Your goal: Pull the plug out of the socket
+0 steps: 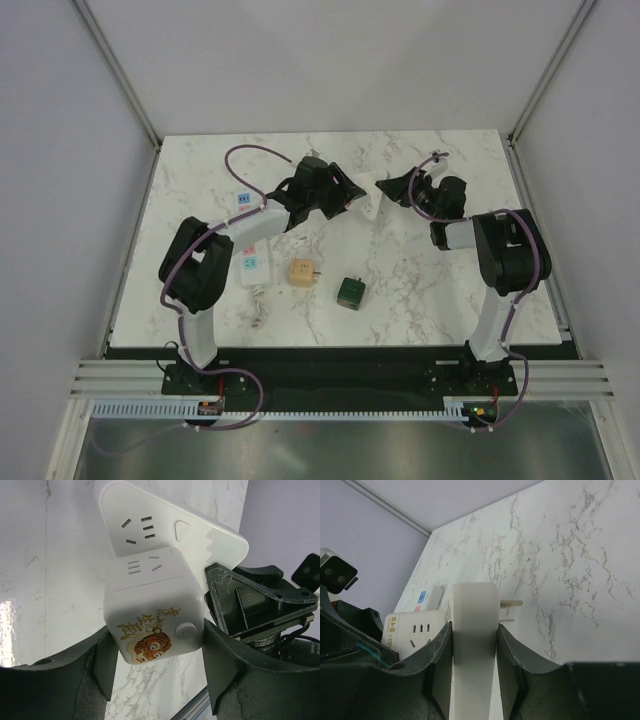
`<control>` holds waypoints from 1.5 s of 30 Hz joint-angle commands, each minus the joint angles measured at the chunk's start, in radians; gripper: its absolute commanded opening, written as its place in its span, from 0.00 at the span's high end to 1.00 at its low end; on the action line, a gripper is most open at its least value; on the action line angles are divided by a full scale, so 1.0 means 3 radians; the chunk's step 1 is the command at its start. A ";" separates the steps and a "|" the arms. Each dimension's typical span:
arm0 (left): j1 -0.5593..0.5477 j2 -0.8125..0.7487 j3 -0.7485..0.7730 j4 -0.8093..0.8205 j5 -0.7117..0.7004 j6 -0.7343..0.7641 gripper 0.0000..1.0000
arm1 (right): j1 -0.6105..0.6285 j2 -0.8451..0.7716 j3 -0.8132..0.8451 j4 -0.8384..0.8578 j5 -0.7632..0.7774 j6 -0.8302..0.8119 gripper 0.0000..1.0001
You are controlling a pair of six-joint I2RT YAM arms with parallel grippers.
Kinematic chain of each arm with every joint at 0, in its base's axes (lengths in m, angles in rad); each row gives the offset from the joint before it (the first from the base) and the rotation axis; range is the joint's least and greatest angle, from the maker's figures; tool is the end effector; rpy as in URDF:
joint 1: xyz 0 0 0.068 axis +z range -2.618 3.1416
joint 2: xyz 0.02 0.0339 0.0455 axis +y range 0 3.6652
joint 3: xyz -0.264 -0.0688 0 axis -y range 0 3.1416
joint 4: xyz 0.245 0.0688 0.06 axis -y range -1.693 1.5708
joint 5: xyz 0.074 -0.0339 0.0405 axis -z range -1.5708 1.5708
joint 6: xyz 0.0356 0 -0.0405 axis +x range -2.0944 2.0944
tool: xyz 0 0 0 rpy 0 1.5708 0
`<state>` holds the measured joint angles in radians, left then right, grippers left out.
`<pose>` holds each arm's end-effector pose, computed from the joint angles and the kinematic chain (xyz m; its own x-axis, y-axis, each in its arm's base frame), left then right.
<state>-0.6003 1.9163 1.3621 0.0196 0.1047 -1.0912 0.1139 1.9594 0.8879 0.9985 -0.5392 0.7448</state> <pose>0.3638 -0.2536 0.2282 -0.7582 -0.5502 -0.3498 -0.0795 0.6106 -0.7880 0.3897 0.0630 0.1638 -0.4642 0.5323 -0.7079 -0.3966 0.5897 0.7036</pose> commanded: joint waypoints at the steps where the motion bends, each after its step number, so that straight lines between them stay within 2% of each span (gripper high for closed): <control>1: -0.0004 -0.0441 0.0266 -0.0035 -0.0139 -0.0390 0.98 | -0.0114 -0.0160 -0.0045 -0.0137 0.0825 -0.0574 1.00; 4: -0.0029 -0.0431 0.0338 -0.0126 -0.0338 -0.0545 0.98 | 0.0059 -0.0318 -0.0025 -0.0372 0.1060 -0.0982 1.00; 10: -0.0044 -0.0252 0.0604 -0.0495 -0.0232 -0.0694 0.98 | 0.0300 -0.0538 -0.0004 -0.0690 0.1505 -0.1429 1.00; 16: 0.0001 -0.0517 0.0252 -0.0618 -0.0165 -0.0566 0.98 | 0.0408 -0.0626 -0.0060 -0.0700 0.1863 -0.1644 1.00; 18: 0.0057 -0.0610 0.0088 -0.0374 0.0170 -0.0266 0.98 | 0.0362 -0.0575 -0.0025 -0.0659 0.1808 -0.1502 1.00; 20: 0.0094 -0.0666 -0.0080 0.0025 0.0472 -0.0035 0.98 | 0.0286 -0.0513 0.0026 -0.0659 0.1508 -0.1333 1.00; 24: -0.0034 -0.0972 -0.0424 0.0247 0.0260 0.0628 0.98 | 0.0086 -0.0406 0.0037 -0.0491 0.1133 -0.0822 1.00; 26: -0.0106 -0.1100 -0.0622 0.0302 0.0076 0.0763 0.98 | 0.0055 -0.0375 0.0027 -0.0393 0.1061 -0.0750 1.00; 28: -0.0106 -0.1203 -0.0685 0.0282 0.0035 0.0815 0.98 | 0.0050 -0.0340 0.0042 -0.0373 0.1010 -0.0719 1.00; 32: -0.0162 -0.1152 -0.0440 -0.0279 0.0019 0.0845 0.98 | 0.0025 -0.0151 0.0215 -0.0511 0.0862 -0.0601 1.00; 36: -0.0376 -0.0999 -0.0276 -0.0551 0.0244 0.1024 0.98 | -0.0047 0.0029 0.0430 -0.0746 0.0749 -0.0530 1.00; 39: -0.0693 -0.0963 -0.0286 -0.0587 0.0122 0.1248 0.98 | -0.0108 0.0131 0.0492 -0.0812 0.0673 -0.0422 1.00; 41: -0.0959 -0.0947 -0.0357 -0.0562 -0.0082 0.1371 0.98 | -0.0129 0.0213 0.0563 -0.0874 0.0581 -0.0356 0.97; 45: -0.1327 -0.0799 -0.0444 -0.0556 -0.0425 0.1337 0.98 | -0.0149 0.0335 0.0645 -0.0894 0.0463 -0.0274 0.90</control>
<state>-0.9459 1.6505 1.2346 -0.1562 0.0799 -0.7544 0.0738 2.0331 1.0435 0.7410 -0.3542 0.6350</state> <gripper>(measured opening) 0.661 0.415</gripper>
